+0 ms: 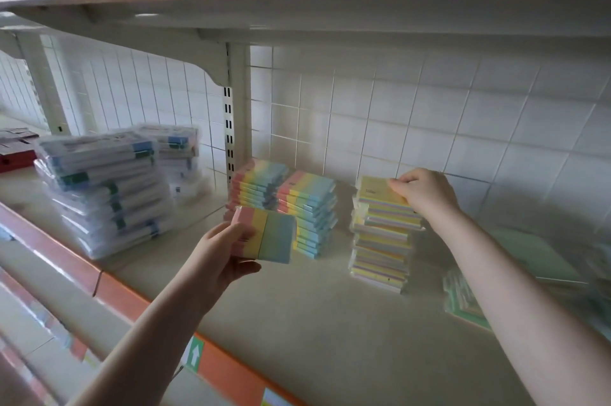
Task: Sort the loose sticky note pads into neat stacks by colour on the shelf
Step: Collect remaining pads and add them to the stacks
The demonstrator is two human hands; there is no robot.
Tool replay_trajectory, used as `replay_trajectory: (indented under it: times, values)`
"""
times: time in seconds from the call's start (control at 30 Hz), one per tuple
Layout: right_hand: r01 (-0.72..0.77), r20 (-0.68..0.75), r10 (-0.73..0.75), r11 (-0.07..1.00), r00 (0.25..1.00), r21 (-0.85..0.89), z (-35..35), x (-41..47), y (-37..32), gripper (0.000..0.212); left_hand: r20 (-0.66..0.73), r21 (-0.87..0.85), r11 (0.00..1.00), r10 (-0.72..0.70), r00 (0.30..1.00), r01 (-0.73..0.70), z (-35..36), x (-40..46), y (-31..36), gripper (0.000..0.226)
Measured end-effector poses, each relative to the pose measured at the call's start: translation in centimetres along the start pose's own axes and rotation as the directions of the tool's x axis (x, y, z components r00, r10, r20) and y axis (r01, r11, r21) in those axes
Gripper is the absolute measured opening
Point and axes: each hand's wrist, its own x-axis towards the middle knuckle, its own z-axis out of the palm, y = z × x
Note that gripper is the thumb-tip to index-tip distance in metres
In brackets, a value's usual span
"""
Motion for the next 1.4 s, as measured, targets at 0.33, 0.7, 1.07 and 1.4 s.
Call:
replay_trajectory:
  times: [0.33,0.7,1.07,1.4]
  values:
    - [0.243,-0.193,-0.25,0.968,0.949,-0.061,-2.2,-1.2,0.1,0.024,0.05,0.133,0.986,0.098,0.994,-0.104,2.1,3.9,4.2,0.013]
    - [0.255,-0.186,-0.274,0.96,0.943,-0.118,-3.8,-1.9,1.8,0.022,0.019,0.525,0.848,0.078,0.997,-0.076,7.9,11.2,7.0,0.009]
    - [0.256,-0.194,-0.277,0.959,0.941,-0.123,-4.2,-1.6,2.6,0.02,0.007,0.906,0.386,0.399,0.917,-0.175,8.2,13.2,2.2,0.05]
    - [0.258,-0.201,-0.282,0.957,0.938,-0.135,-3.9,-2.1,2.9,0.016,0.135,0.931,0.245,0.455,0.88,-0.269,8.4,10.9,2.1,0.031]
